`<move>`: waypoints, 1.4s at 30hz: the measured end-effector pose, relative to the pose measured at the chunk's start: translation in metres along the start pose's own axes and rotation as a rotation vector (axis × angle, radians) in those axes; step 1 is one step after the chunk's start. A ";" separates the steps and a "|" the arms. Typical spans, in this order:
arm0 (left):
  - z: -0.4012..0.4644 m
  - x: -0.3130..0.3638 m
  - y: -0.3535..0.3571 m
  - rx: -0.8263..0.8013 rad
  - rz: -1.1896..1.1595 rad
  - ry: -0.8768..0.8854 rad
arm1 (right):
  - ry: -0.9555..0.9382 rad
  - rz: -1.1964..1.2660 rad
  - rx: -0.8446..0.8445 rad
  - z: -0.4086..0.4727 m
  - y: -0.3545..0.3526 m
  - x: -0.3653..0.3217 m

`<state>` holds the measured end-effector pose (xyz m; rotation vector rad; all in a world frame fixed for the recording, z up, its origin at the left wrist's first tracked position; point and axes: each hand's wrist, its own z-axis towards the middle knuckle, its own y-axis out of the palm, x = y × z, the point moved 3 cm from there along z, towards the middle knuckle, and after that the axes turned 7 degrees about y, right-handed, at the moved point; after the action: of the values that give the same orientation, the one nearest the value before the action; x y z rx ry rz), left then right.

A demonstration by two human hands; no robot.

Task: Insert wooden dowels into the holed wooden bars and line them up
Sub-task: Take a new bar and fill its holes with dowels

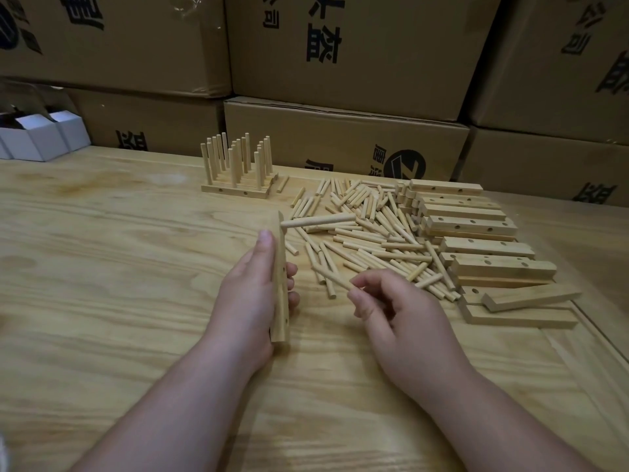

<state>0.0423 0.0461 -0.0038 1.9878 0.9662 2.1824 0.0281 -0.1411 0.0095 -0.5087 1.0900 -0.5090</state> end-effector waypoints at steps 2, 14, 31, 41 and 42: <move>-0.002 0.000 0.003 -0.065 0.047 0.019 | -0.065 0.028 0.018 -0.003 0.001 -0.004; -0.012 -0.001 0.009 -0.242 0.060 0.018 | -0.202 0.062 0.076 -0.003 0.000 -0.007; -0.019 -0.002 0.010 -0.244 0.249 0.115 | -0.217 0.016 0.110 -0.002 -0.005 -0.009; -0.022 -0.001 0.011 -0.267 0.324 0.211 | -0.120 0.076 0.020 -0.002 -0.002 -0.004; -0.022 -0.001 0.011 -0.265 0.321 0.221 | -0.095 0.098 0.003 -0.002 -0.002 -0.003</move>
<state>0.0270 0.0276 0.0010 1.9159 0.3567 2.5764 0.0248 -0.1409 0.0121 -0.4699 1.0174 -0.3963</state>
